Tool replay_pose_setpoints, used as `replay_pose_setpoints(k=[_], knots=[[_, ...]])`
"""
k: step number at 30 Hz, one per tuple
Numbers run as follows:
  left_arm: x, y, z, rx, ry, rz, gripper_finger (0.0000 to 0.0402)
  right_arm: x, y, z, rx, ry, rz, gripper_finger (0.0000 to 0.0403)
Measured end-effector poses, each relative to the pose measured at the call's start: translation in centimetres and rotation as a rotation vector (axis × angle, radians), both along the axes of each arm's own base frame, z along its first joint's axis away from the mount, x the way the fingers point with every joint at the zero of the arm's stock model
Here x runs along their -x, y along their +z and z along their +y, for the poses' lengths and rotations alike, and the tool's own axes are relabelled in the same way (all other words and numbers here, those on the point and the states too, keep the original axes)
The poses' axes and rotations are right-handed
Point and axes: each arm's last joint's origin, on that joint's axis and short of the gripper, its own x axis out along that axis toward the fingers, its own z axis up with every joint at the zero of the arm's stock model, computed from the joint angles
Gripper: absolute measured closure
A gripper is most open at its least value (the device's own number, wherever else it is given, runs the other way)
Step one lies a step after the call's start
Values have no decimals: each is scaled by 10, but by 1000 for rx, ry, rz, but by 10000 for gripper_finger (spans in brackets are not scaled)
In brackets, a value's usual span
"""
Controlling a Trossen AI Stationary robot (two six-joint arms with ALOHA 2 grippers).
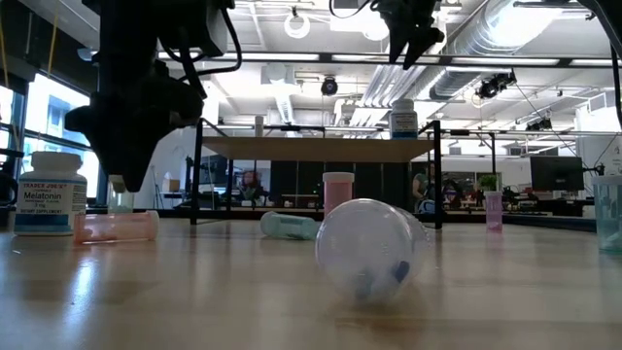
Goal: Pick and place medicine bottles onto shelf by color
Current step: Put the light yellow pill bottle on the shelf
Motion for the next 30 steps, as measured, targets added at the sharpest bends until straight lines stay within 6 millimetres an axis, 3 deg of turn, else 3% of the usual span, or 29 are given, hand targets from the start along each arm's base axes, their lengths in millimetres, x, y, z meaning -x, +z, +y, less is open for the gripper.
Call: replay_pose_setpoints(k=[9,15,22,30], knots=[[0,1,0,14,-20,3,290,0,0,0,-1,-3,-2,155],[-5,17,4,65,-101,6,288,0,0,0,-5,-10,-5,155],[-10,66,23,53,-212,45,288,0,0,0,-5,-11,-6,155],[-12,129,57,-10,-287,-30,287,0,0,0,-5,-13,-6,155]])
